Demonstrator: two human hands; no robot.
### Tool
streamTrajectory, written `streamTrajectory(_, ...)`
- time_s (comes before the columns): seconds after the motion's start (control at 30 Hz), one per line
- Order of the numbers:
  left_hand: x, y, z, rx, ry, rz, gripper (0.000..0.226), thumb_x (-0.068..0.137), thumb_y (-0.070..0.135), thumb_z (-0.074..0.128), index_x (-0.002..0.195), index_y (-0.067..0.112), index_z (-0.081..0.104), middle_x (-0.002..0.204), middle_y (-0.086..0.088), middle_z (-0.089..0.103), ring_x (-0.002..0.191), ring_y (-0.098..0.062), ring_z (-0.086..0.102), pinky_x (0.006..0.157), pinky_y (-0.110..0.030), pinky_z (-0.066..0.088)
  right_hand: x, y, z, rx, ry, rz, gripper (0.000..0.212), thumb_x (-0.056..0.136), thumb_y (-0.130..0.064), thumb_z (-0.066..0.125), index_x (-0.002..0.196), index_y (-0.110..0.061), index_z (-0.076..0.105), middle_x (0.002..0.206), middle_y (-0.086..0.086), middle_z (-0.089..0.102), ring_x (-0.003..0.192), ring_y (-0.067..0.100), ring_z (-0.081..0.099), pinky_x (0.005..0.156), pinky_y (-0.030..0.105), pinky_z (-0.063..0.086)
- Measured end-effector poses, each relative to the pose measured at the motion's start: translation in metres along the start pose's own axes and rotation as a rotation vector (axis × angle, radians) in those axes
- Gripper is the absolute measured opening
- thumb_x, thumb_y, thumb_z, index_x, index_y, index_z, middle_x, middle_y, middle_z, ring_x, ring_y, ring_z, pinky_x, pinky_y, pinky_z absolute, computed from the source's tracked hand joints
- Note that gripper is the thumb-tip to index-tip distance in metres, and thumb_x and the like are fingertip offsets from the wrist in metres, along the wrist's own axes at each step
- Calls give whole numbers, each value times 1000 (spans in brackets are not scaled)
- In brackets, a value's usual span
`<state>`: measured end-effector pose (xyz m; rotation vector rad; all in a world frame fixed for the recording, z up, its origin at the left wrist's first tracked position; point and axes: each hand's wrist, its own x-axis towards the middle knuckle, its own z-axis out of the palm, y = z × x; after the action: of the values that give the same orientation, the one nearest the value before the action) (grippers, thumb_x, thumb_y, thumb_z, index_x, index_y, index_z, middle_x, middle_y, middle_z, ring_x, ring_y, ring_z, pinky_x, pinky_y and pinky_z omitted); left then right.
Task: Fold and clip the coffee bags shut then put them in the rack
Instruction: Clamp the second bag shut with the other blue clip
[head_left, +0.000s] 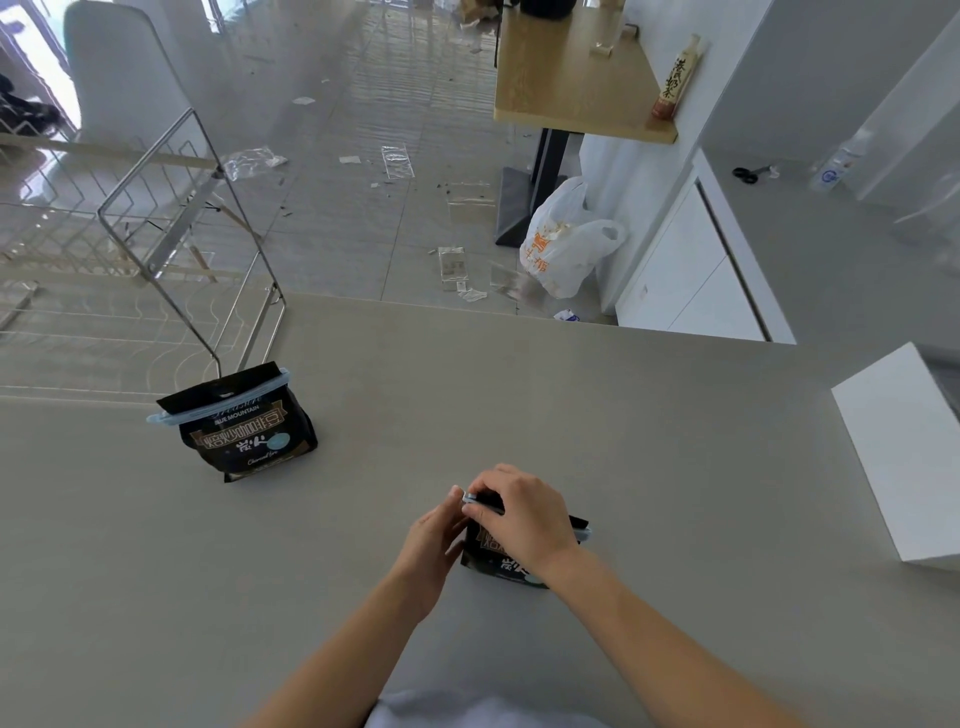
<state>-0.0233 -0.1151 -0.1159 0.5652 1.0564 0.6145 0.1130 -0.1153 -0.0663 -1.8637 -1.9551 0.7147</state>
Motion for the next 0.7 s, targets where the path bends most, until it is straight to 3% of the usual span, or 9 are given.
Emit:
streamTrajectory(0.07, 0, 2, 0, 19, 13, -2, 39, 80, 53, 55, 101, 25, 71, 115, 6, 70, 117, -9, 56, 107, -36, 36, -2, 0, -3, 62, 12, 0, 20, 82, -43, 65, 97, -30, 62, 90, -10, 68, 83, 8, 61, 69, 26, 47)
streamTrajectory(0.2, -3, 6, 7, 138, 6, 63, 50, 72, 63, 57, 104, 26, 69, 116, 5, 67, 116, -8, 55, 105, -36, 37, -6, 3, -10, 82, 68, -30, 12, 80, -36, 69, 79, -26, 63, 86, -12, 62, 77, 3, 53, 64, 25, 47)
streamTrajectory(0.33, -5, 6, 12, 203, 19, 115, 33, 86, 52, 50, 95, 29, 72, 107, 9, 71, 111, -4, 58, 100, -33, 40, -8, 2, -8, 46, 113, -45, 12, 79, -30, 70, 73, -23, 62, 80, -10, 61, 76, 6, 53, 62, 28, 47)
streamTrajectory(0.5, -10, 4, 12, 296, 15, 190, 32, 95, 38, 41, 85, 31, 70, 86, 12, 69, 93, -4, 63, 88, -26, 46, -16, 2, -3, 82, 149, -107, 14, 81, -23, 69, 74, -14, 62, 78, -3, 63, 74, 13, 56, 63, 32, 49)
streamTrajectory(0.6, -13, -2, 10, 335, 45, 257, 33, 98, 28, 37, 87, 35, 67, 87, 12, 70, 90, -4, 62, 77, -16, 49, -21, -3, -3, 75, 146, -203, 17, 83, -21, 67, 72, -12, 58, 76, 0, 61, 73, 15, 54, 64, 30, 46)
streamTrajectory(0.7, -13, -2, 9, 355, 69, 299, 24, 97, 29, 38, 100, 30, 62, 92, 7, 69, 85, 0, 64, 69, -9, 48, -23, -8, -4, 97, 182, -233, 16, 82, -18, 68, 71, -10, 59, 74, 1, 62, 71, 15, 55, 65, 25, 44)
